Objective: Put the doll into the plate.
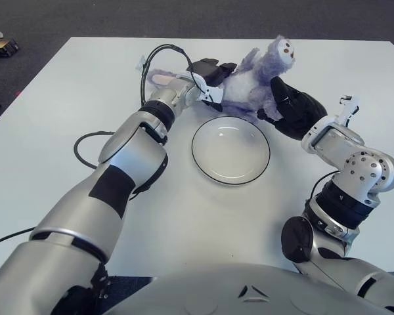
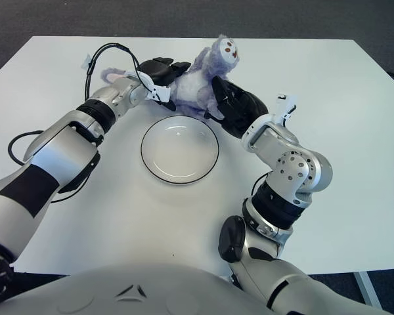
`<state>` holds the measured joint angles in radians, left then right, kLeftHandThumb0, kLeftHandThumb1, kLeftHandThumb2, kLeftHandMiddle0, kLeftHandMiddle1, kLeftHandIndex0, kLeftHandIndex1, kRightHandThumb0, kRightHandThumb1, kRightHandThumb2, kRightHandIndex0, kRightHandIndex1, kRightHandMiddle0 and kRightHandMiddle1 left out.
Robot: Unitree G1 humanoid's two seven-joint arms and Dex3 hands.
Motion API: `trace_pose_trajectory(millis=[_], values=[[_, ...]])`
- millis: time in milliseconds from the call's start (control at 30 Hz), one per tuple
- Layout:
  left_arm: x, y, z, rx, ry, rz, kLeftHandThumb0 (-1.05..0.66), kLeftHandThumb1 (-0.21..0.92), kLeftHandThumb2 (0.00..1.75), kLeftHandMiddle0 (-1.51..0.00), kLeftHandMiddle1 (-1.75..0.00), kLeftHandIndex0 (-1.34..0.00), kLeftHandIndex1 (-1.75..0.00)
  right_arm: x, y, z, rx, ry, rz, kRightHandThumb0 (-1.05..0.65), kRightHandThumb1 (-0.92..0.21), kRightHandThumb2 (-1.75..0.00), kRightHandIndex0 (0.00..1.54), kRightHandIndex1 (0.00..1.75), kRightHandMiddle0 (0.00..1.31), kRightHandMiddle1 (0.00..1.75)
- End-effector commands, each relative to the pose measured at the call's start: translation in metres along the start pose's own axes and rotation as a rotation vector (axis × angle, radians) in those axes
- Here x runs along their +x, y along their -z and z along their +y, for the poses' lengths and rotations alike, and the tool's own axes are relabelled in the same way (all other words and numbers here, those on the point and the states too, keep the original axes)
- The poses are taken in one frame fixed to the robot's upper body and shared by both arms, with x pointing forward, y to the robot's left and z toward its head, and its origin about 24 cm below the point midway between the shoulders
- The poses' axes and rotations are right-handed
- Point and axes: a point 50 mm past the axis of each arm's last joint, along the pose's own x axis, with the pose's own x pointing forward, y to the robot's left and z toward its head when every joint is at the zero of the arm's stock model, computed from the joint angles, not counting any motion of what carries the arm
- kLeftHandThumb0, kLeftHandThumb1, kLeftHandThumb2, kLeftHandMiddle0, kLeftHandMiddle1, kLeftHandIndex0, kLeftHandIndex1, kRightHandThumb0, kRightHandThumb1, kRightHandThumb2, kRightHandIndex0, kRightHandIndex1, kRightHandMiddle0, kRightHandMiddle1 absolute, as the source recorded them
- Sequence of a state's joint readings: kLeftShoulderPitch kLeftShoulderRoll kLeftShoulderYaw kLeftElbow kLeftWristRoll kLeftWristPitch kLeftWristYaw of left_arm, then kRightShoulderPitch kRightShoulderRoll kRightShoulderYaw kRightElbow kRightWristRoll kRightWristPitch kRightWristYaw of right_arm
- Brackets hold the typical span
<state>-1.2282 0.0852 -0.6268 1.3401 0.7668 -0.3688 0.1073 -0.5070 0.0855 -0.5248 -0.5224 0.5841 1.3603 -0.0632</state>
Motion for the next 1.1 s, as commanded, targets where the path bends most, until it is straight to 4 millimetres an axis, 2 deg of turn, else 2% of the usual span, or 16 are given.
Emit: trace_pose_trajectory(millis=[0,33,167,267,467,667,833,967,1067], values=[[-0.0015,0.0000,-0.0088,-0.005,0.017,0.000,-0.35,0.74,0.00,-0.04,-1.01,-0.32,-0.39,-0.0034,-0.0059,0.0032,-0.014,-0.033,-0.031,0.13,-0.68,-0.49,0.90,1.75,0.66,1.75],[-0.0015,-0.0002,-0.0091,-0.006,0.018,-0.002,-0.31,0.74,0.00,-0.05,-1.08,-0.26,-0.59,-0.0034,-0.0061,0.0032,-0.014,-0.032,-0.031,0.13,-0.67,-0.50,0.90,1.75,0.66,1.75],[-0.0015,-0.0008,-0.0098,-0.007,0.019,-0.005,-0.25,0.75,0.00,-0.05,-1.20,-0.15,-0.98,-0.0033,-0.0067,0.0032,-0.016,-0.031,-0.032,0.13,-0.67,-0.50,0.90,1.75,0.67,1.75],[-0.0015,-0.0012,-0.0104,-0.007,0.021,-0.007,-0.24,0.75,0.00,-0.05,-1.23,-0.12,-1.07,-0.0034,-0.0072,0.0031,-0.015,-0.032,-0.033,0.13,-0.67,-0.50,0.90,1.75,0.67,1.75],[-0.0015,-0.0028,-0.0129,-0.006,0.026,-0.012,-0.21,0.78,0.01,-0.08,-1.27,-0.11,-1.12,-0.0035,-0.0085,0.0027,-0.016,-0.033,-0.036,0.13,-0.66,-0.51,0.91,1.75,0.67,1.75],[-0.0016,-0.0035,-0.0148,0.039,0.036,-0.020,-0.12,0.82,0.02,-0.15,-1.27,-0.15,-1.18,-0.0030,-0.0096,0.0021,-0.019,-0.039,-0.042,0.14,-0.66,-0.52,0.91,1.75,0.68,1.75],[-0.0017,-0.0037,-0.0161,0.103,0.033,-0.025,-0.10,0.84,0.02,-0.26,-1.19,-0.20,-1.25,-0.0026,-0.0101,0.0016,-0.019,-0.044,-0.043,0.14,-0.63,-0.56,0.92,1.75,0.70,1.75],[-0.0023,-0.0033,-0.0171,0.159,0.016,-0.032,-0.09,0.85,0.02,-0.31,-1.24,-0.21,-1.36,-0.0028,-0.0109,0.0010,-0.021,-0.048,-0.046,0.15,-0.61,-0.59,0.93,1.75,0.72,1.75],[-0.0025,-0.0031,-0.0175,0.168,0.010,-0.034,0.21,0.90,0.14,-0.45,-1.35,-0.19,-1.45,-0.0029,-0.0110,0.0009,-0.022,-0.048,-0.047,0.15,-0.61,-0.60,0.93,1.75,0.73,1.75]])
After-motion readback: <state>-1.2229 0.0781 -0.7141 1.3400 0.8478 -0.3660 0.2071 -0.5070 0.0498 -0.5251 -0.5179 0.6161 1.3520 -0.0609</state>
